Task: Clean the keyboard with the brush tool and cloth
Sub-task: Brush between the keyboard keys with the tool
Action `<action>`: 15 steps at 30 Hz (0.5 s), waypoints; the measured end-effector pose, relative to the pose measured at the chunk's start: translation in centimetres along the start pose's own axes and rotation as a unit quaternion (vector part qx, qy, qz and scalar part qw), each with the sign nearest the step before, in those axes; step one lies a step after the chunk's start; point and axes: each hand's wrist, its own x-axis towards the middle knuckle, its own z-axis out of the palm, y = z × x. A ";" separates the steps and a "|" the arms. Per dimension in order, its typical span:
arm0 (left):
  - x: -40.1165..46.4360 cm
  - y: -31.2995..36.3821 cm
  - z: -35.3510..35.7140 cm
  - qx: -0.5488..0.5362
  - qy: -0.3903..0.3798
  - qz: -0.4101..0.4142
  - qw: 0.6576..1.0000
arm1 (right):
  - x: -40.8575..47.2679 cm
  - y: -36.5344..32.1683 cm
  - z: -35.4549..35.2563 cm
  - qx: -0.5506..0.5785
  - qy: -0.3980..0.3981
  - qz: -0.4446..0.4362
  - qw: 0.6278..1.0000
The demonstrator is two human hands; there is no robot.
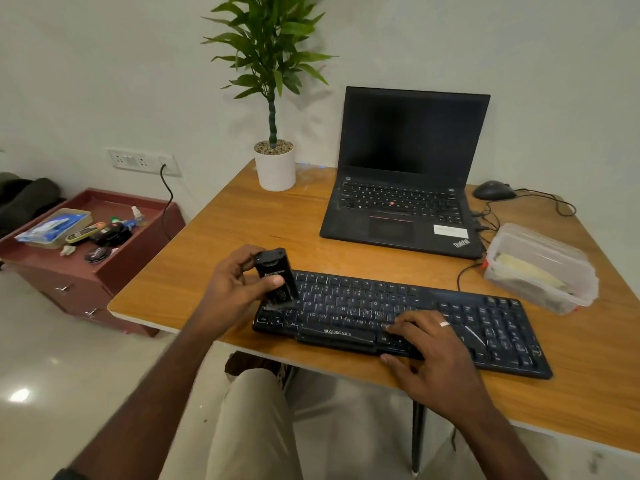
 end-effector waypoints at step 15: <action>0.9 0.1 -1.1 0.025 0.005 0.023 0.999 | 0.1 0.0 -0.1 0.002 0.000 0.001 1.000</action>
